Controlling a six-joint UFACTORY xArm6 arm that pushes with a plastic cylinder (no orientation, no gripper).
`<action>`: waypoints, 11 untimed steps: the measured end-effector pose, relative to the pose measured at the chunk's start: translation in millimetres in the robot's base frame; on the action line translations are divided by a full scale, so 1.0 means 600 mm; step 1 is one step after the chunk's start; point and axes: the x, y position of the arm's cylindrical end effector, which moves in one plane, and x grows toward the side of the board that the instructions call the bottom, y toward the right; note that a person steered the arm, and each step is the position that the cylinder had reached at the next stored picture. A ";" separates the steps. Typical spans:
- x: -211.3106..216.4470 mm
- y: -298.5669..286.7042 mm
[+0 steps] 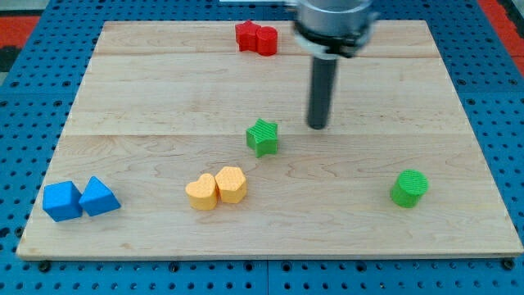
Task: Drag the green star close to the left side of the green circle
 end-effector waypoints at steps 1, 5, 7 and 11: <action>-0.047 -0.050; 0.032 -0.112; 0.074 0.052; 0.140 0.183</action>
